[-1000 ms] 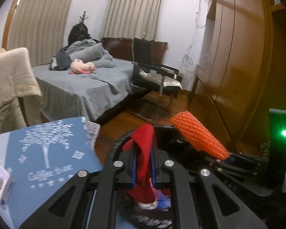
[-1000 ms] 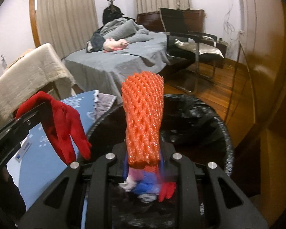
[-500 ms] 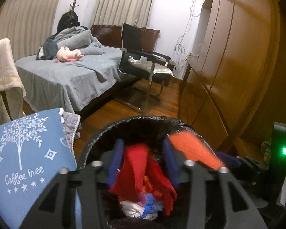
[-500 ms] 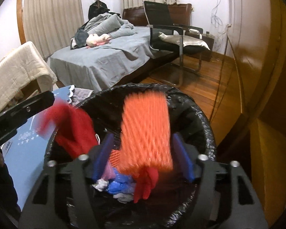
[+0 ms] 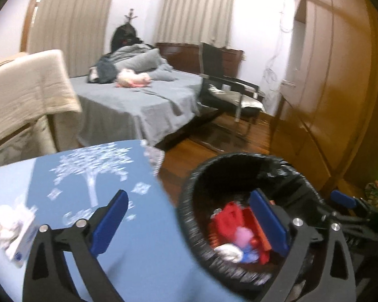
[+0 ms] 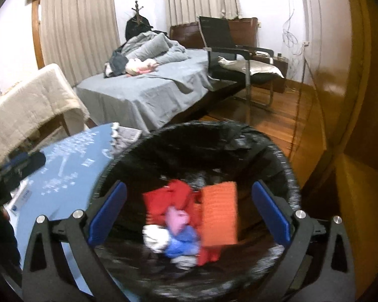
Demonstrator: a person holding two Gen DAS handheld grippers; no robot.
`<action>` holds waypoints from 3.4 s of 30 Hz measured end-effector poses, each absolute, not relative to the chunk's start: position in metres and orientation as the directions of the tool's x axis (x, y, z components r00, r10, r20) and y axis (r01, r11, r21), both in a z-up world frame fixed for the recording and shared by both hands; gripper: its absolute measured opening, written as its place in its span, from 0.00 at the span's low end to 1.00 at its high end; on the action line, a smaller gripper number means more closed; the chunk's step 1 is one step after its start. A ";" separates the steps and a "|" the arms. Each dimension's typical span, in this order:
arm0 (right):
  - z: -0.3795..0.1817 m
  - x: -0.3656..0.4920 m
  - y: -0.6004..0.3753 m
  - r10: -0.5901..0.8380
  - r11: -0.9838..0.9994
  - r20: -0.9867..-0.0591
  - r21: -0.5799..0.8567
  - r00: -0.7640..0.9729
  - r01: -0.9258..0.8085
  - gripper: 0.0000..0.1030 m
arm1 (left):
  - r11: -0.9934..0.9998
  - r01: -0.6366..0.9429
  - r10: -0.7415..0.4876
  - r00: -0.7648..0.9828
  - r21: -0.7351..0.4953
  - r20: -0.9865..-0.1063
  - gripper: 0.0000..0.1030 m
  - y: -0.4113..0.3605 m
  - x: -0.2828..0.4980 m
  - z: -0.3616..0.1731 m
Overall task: Collect trash
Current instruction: 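Carry the red glove and orange mesh over the bin and open both tools, then move both tools back to the table and grasp the white tissue with the left tool, then grasp the white medicine box with the right tool while the left tool holds the tissue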
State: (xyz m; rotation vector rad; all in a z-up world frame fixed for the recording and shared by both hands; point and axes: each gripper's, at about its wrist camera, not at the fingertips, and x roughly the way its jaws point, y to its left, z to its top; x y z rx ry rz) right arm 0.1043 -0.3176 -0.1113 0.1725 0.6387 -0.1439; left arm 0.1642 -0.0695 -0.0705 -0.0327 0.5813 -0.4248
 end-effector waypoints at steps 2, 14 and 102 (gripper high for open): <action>-0.108 0.107 -0.302 -0.053 0.980 -0.596 0.125 0.801 0.158 0.94 | 0.928 0.342 -0.365 0.766 -0.145 -0.529 0.93 -0.049 0.157 -0.072; -0.097 0.126 -0.194 0.101 0.992 -0.584 0.120 0.806 -0.037 0.94 | 0.992 0.095 -0.124 0.833 -0.081 -0.539 0.94 0.074 0.123 -0.082; -0.171 0.191 0.073 0.284 0.920 -0.751 0.039 0.597 -0.389 0.94 | 0.972 -0.205 0.079 0.751 -0.117 -0.655 0.42 0.282 0.136 -0.152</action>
